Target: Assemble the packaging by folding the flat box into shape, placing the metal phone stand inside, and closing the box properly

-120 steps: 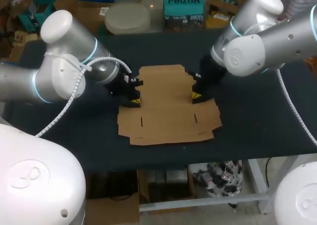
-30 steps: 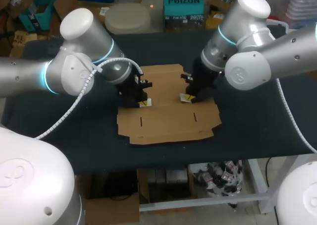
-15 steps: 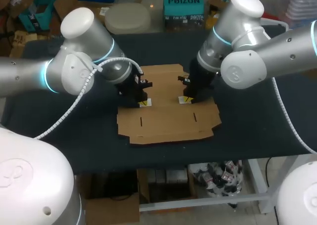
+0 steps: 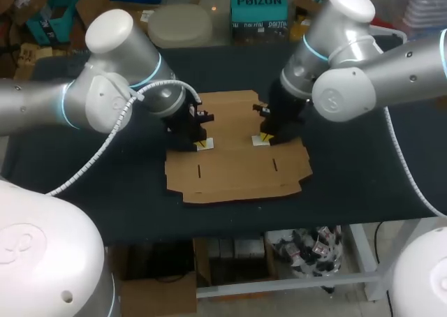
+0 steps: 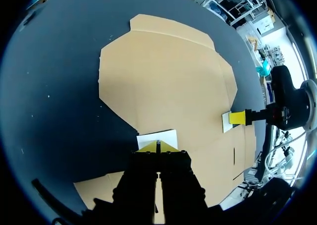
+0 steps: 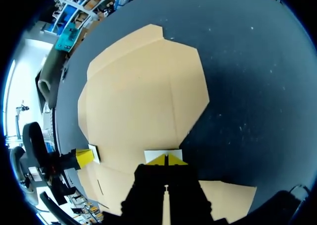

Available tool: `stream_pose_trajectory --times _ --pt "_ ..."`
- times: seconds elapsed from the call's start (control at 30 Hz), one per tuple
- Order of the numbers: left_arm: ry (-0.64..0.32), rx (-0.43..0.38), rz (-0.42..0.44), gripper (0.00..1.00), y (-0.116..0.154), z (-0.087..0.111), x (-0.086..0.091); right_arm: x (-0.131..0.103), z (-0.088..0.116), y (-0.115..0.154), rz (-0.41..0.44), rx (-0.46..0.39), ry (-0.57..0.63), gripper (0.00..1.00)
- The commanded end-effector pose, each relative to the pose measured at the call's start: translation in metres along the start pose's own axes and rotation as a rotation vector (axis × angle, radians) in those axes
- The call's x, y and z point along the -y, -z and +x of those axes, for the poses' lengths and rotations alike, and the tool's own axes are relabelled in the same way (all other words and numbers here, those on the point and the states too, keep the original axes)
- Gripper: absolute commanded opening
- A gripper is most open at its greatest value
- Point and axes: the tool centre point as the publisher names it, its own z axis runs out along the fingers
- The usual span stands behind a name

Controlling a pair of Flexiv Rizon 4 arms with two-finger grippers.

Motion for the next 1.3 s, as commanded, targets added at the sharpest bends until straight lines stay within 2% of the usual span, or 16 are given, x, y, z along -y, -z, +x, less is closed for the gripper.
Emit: stream_pose_trajectory --times 0.03,0.4,0.6,0.97,1.3 --pt "0.006 0.01 0.009 0.0 0.003 0.0 0.0 -0.007 -0.003 -0.005 0.017 -0.009 0.002 0.0" --pt "0.008 0.0 0.039 0.0 0.017 0.0 0.0 -0.013 0.0 0.006 -0.01 -0.035 0.009 0.0" --pt "0.01 -0.002 0.072 0.0 0.033 0.001 0.0 -0.012 0.002 0.02 -0.041 -0.05 0.012 0.0" --pt "0.021 -0.01 0.079 0.0 0.067 -0.003 0.003 -0.015 -0.018 0.056 -0.026 -0.131 0.018 0.0" --pt "0.031 -0.014 0.058 0.0 0.082 -0.014 -0.001 -0.018 -0.041 0.066 0.032 -0.196 0.031 0.0"
